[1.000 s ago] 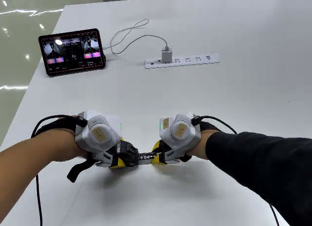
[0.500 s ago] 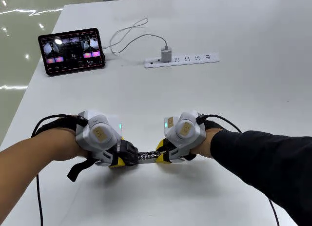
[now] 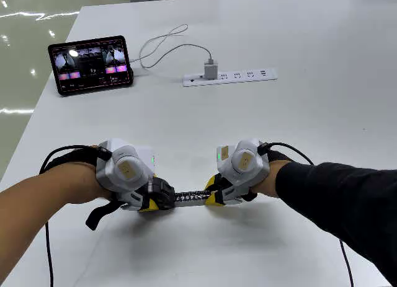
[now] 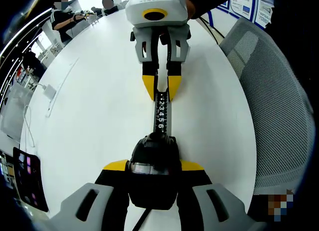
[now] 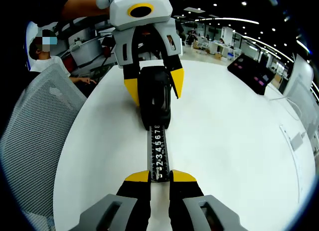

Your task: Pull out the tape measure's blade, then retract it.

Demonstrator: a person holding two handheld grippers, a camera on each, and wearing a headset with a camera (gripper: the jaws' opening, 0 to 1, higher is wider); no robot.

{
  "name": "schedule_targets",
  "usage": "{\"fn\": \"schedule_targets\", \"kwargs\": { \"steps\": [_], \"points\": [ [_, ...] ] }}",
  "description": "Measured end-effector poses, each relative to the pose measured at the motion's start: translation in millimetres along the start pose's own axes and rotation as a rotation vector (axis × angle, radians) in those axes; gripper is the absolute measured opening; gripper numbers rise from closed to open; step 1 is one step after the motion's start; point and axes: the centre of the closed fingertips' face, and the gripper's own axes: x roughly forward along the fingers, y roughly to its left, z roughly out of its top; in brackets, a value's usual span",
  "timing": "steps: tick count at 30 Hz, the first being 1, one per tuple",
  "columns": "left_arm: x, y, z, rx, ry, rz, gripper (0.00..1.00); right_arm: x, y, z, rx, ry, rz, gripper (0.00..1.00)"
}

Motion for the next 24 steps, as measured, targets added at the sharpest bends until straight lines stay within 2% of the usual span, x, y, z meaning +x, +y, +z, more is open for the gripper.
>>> {"fn": "schedule_targets", "kwargs": {
  "steps": [24],
  "points": [
    [0.5,0.1,0.3,-0.009,0.0,-0.005,0.31,-11.9,0.1,-13.3,0.015,0.002,-0.012,0.09]
  ]
}}
